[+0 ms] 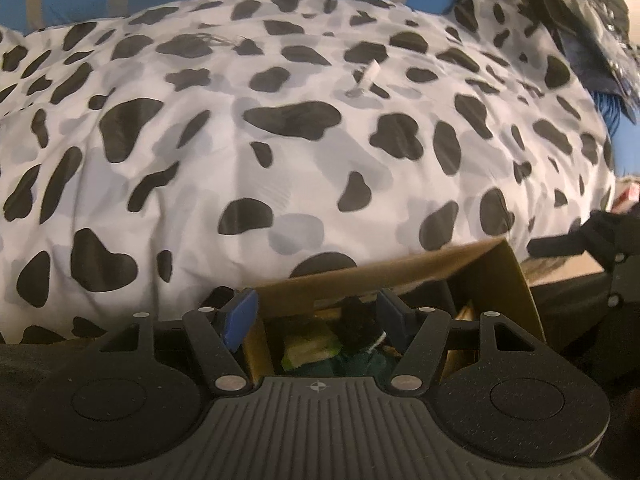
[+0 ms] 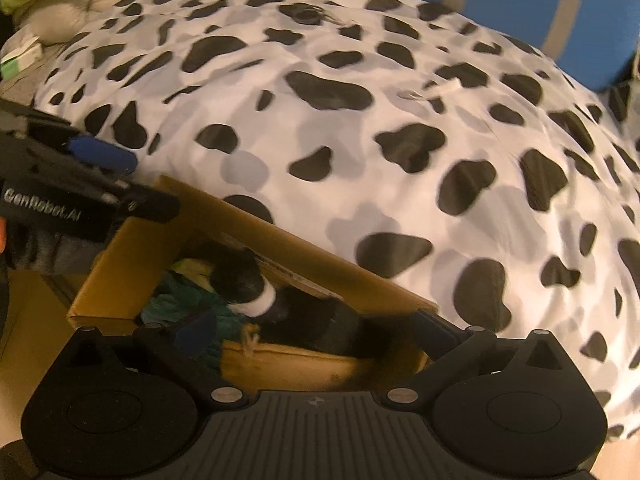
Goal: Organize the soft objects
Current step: 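Move both tools from the box back over the bedsheet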
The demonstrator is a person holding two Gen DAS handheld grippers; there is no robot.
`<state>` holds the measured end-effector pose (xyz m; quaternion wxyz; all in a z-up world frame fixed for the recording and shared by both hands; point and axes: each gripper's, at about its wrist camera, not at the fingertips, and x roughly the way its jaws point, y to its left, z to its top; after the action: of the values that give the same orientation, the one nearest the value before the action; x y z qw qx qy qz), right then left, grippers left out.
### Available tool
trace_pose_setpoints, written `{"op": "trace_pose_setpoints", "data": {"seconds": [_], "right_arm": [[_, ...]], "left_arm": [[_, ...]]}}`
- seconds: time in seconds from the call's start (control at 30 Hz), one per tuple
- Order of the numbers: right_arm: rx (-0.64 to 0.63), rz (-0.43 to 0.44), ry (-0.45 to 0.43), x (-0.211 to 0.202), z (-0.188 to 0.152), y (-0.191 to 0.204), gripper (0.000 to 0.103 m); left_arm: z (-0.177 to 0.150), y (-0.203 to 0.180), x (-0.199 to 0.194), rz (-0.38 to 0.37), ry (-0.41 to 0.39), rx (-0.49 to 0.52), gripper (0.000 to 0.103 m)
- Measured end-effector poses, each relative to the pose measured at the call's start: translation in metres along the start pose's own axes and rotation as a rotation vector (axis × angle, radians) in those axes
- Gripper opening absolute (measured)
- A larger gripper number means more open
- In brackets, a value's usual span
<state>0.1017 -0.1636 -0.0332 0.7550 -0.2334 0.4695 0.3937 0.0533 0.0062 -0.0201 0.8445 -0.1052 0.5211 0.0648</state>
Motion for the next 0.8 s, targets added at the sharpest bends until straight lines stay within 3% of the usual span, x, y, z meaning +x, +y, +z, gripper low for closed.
{"op": "trace_pose_setpoints", "data": {"seconds": [0.8], "right_arm": [[0.050,-0.074,-0.009,0.0013,0.0088,-0.0081,0.103]], "left_arm": [[0.0027,-0.0036,0.0003,-0.001,0.014,0.042,0.065]]}}
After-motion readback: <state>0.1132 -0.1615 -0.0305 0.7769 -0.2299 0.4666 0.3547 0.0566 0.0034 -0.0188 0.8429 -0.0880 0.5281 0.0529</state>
